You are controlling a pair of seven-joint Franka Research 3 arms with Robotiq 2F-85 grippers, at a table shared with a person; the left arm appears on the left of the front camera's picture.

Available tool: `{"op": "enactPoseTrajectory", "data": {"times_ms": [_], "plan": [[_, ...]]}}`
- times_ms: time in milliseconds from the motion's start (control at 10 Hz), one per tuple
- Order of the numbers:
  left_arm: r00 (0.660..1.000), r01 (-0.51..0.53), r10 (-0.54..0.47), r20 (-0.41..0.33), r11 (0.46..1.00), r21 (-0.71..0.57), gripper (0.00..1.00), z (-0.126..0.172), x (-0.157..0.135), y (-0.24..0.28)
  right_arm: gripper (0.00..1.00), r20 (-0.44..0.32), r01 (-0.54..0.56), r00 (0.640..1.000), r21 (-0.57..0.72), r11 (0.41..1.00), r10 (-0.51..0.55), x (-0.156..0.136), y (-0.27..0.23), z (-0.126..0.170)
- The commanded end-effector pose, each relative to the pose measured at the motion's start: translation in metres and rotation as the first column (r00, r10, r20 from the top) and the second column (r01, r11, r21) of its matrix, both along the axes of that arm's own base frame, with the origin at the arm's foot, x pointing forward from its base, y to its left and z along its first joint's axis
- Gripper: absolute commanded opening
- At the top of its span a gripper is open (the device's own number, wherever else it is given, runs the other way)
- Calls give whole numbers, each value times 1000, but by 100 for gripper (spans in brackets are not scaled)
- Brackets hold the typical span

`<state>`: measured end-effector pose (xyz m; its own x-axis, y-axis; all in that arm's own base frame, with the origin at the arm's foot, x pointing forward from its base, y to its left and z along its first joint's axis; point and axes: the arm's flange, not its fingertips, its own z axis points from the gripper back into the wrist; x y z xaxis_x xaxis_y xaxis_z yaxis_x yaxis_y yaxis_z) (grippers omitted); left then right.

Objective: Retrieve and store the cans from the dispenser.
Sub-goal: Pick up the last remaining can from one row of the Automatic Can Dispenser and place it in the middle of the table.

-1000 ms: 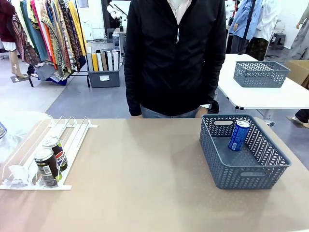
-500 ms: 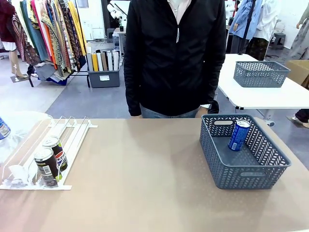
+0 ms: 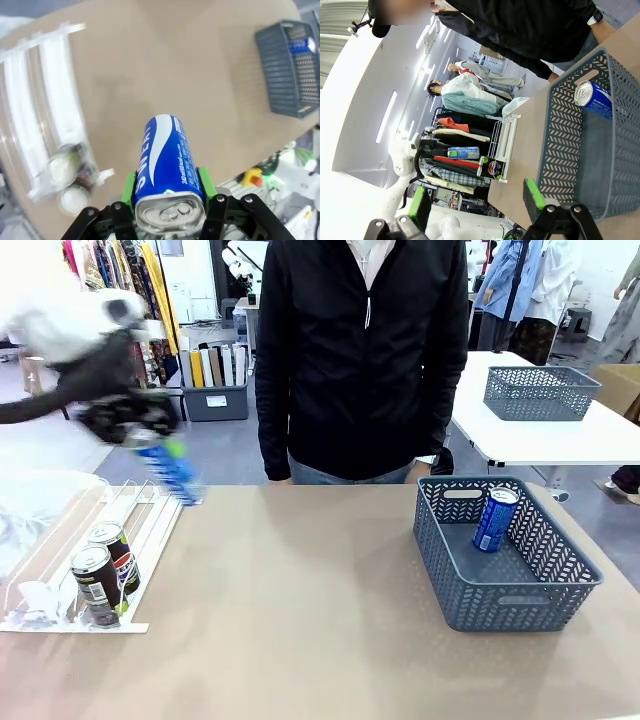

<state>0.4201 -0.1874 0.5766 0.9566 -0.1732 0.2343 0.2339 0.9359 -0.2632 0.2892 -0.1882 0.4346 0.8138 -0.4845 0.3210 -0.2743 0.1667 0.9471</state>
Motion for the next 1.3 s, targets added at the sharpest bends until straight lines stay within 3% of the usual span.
{"op": "enactPoseTrajectory", "data": {"times_ms": [0,100,300,500,600,1200], "plan": [[997,79,-79,-24,997,20,0,-5,35,-46,100,5,-4,1000,2,1000,4,0,0,4],[986,158,-155,-59,986,54,0,-38,32,-105,100,5,-4,1000,2,1000,4,0,0,4],[966,253,-240,-101,956,150,0,-80,25,-159,100,5,-4,1000,2,1000,4,0,0,4],[932,362,-351,-92,880,306,0,-136,26,-201,100,5,-4,1000,2,1000,4,0,0,4],[892,452,-418,-173,847,281,0,-159,28,-210,100,5,-4,1000,2,1000,4,0,0,4],[906,420,-377,-193,856,301,0,-180,42,-216,100,5,-4,1000,2,1000,4,0,0,4]]}}
